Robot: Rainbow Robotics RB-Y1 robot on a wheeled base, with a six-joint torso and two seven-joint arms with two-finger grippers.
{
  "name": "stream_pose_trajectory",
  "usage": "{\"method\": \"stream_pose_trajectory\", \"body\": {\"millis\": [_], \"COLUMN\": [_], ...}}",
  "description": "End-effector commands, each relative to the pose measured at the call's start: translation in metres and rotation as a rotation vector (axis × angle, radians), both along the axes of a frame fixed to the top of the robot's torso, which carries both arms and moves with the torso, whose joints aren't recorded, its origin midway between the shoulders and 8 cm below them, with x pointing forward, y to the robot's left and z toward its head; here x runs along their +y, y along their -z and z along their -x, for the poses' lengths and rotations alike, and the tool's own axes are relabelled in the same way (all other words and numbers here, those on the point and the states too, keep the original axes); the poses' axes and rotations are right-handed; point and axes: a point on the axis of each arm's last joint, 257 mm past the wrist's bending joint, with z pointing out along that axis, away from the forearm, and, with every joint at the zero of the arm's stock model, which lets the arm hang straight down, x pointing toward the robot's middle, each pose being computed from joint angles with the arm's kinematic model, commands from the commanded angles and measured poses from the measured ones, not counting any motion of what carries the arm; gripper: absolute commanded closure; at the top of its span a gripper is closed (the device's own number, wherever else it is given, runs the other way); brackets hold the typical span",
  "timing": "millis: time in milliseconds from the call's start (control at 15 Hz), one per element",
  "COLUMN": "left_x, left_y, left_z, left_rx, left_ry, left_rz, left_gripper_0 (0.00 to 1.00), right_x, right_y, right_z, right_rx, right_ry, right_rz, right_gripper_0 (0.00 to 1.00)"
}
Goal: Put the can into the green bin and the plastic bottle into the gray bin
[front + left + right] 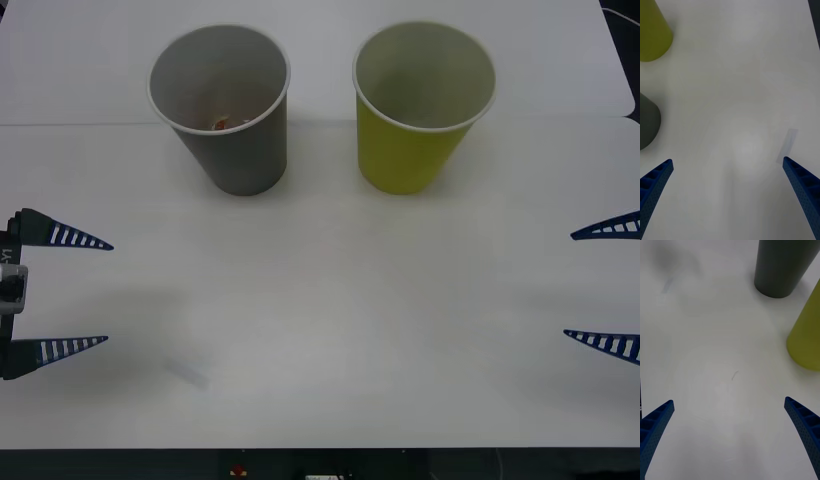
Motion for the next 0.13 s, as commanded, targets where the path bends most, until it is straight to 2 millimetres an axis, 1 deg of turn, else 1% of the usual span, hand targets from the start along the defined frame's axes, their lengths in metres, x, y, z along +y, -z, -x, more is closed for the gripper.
{"method": "stream_pose_trajectory", "body": {"millis": [67, 133], "left_x": [0.0000, 0.0000], "left_y": [0.0000, 0.0000], "left_z": [0.0000, 0.0000], "left_rx": [0.000, 0.000], "left_ry": [0.000, 0.000], "left_rz": [0.000, 0.000], "left_gripper_0": [0.00, 0.00], "right_x": [-0.0005, -0.0005], "right_y": [0.0021, 0.0021], "right_z": [-0.0001, -0.0001], "right_rx": [0.004, 0.004], "right_ry": [0.001, 0.001], "right_rz": [0.004, 0.004], "right_gripper_0": [0.00, 0.00]}}
